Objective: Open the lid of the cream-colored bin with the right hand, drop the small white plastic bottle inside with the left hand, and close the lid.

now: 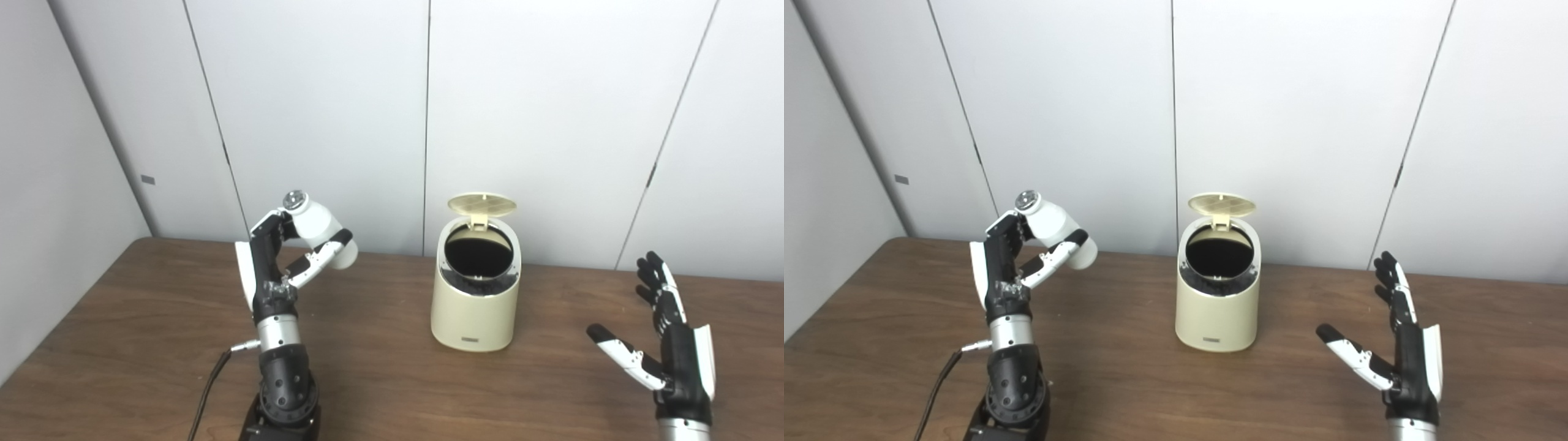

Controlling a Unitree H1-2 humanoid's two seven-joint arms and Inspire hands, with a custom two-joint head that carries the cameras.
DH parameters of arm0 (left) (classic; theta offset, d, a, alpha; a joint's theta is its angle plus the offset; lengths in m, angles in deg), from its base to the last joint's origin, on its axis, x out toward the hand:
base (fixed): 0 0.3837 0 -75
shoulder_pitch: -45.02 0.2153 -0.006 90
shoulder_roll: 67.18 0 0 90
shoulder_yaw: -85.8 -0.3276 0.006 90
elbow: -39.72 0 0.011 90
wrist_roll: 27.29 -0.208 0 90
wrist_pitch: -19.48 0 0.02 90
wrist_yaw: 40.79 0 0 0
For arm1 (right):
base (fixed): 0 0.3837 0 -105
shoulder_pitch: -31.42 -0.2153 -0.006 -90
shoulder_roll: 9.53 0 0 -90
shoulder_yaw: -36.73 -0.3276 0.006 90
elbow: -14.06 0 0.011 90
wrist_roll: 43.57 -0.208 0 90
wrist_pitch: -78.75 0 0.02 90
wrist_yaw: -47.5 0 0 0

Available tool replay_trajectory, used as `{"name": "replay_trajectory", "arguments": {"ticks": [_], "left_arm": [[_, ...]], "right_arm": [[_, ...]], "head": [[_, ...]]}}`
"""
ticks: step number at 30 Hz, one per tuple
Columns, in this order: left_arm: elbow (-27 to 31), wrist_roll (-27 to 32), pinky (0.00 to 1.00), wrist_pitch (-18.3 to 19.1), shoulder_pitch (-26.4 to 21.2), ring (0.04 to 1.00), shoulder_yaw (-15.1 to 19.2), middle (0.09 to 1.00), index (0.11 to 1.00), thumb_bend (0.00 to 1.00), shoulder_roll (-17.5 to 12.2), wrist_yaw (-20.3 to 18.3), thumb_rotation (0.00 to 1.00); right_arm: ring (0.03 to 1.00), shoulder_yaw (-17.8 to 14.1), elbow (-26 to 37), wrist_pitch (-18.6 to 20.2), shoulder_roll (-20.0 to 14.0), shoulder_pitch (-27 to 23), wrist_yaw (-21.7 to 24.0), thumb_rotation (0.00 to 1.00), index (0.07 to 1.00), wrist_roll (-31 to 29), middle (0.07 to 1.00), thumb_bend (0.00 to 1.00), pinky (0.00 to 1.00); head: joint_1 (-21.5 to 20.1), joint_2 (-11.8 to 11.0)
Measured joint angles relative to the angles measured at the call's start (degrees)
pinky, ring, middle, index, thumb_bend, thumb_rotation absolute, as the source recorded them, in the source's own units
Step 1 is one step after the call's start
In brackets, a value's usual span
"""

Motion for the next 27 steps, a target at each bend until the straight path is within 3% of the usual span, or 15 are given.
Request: {"name": "replay_trajectory", "arguments": {"ticks": [3, 4, 5, 8, 9, 11, 15, 17, 21, 22, 24, 27], "left_arm": [[2.9, -0.2, 0.89, 0.1, 0.2, 0.806, -0.4, 0.578, 0.481, 0.52, 0.5, -1.8, 0.04], [3.7, -0.3, 0.89, 0.1, 0.2, 0.813, -0.6, 0.617, 0.481, 0.52, 0.5, -2.2, 0.04], [4.3, -0.3, 0.88, 0.2, 0.2, 0.834, -0.8, 0.716, 0.481, 0.52, 0.6, -2.9, 0.04], [6.6, -0.5, 0.87, 0.7, 0.7, 0.859, -2.0, 0.803, 0.482, 0.52, 1.2, -4.6, 0.05], [7.1, -0.9, 0.95, 0.7, 0.7, 0.860, -2.5, 0.788, 0.482, 0.52, 1.5, -5.2, 0.05], [7.2, -1.7, 0.99, 0.4, 0.6, 0.857, -3.3, 0.764, 0.481, 0.52, 1.9, -5.6, 0.05], [5.5, -5.9, 1.00, -2.4, -0.1, 0.840, -5.1, 0.710, 0.481, 0.52, 2.3, -5.3, 0.05], [4.4, -7.0, 1.00, -3.1, -0.9, 0.858, -5.7, 0.754, 0.481, 0.52, 2.6, -5.3, 0.05], [1.3, -8.4, 1.00, -6.8, -2.7, 0.854, -6.9, 0.693, 0.481, 0.52, 3.0, -4.8, 0.05], [0.5, -9.3, 1.00, -7.6, -3.1, 0.842, -7.1, 0.605, 0.472, 0.52, 3.0, -4.4, 0.02], [-2.4, -10.9, 1.00, -9.8, -3.8, 0.823, -7.7, 0.522, 0.468, 0.52, 3.0, -3.3, 0.00], [-6.0, -12.9, 1.00, -12.0, -4.4, 0.818, -8.1, 0.499, 0.474, 0.52, 3.1, -2.0, 0.00]], "right_arm": [[0.911, 0.0, 0.0, 0.0, 0.0, 0.0, 0.0, 0.54, 0.942, 0.0, 0.912, 0.72, 0.86], [0.911, 0.0, -0.1, 0.0, 0.0, 0.0, 0.0, 0.54, 0.941, 0.0, 0.912, 0.72, 0.86], [0.910, 0.0, -0.1, 0.0, 0.0, 0.0, 0.0, 0.54, 0.940, 0.0, 0.911, 0.72, 0.86], [0.910, 0.1, -0.4, -0.1, 0.1, -0.1, 0.0, 0.54, 0.936, 0.0, 0.909, 0.73, 0.86], [0.907, 0.1, -0.5, -0.1, 0.1, -0.2, -0.1, 0.54, 0.935, 0.0, 0.908, 0.73, 0.85], [0.906, 0.1, -0.7, -0.1, 0.2, -0.3, -0.2, 0.54, 0.934, 0.1, 0.907, 0.73, 0.86], [0.907, 0.1, -0.7, -0.1, 0.3, -0.3, -0.2, 0.55, 0.932, 0.6, 0.909, 0.73, 0.86], [0.909, 0.1, -0.7, -0.1, 0.4, -0.3, -0.2, 0.53, 0.932, 0.8, 0.910, 0.72, 0.86], [0.904, 0.0, -0.7, -0.1, 0.6, -0.3, -0.3, 0.52, 0.924, 1.2, 0.904, 0.74, 0.85], [0.899, -0.1, -0.7, -0.1, 0.6, -0.3, -0.4, 0.53, 0.918, 1.2, 0.899, 0.75, 0.84], [0.894, -0.2, -0.8, 0.0, 0.8, -0.3, -0.6, 0.54, 0.910, 1.5, 0.892, 0.76, 0.83], [0.902, -0.3, -0.8, 0.0, 1.0, -0.4, -0.8, 0.54, 0.917, 1.8, 0.898, 0.76, 0.84]], "head": [[-0.2, -0.1], [-0.2, -0.1], [-0.4, -0.3], [-0.9, -0.6], [-0.9, -0.7], [-1.0, -0.8], [-1.1, -1.1], [-1.5, -1.2], [-2.0, -1.6], [-2.4, -2.0], [-2.8, -2.4], [-2.9, -2.5]]}}
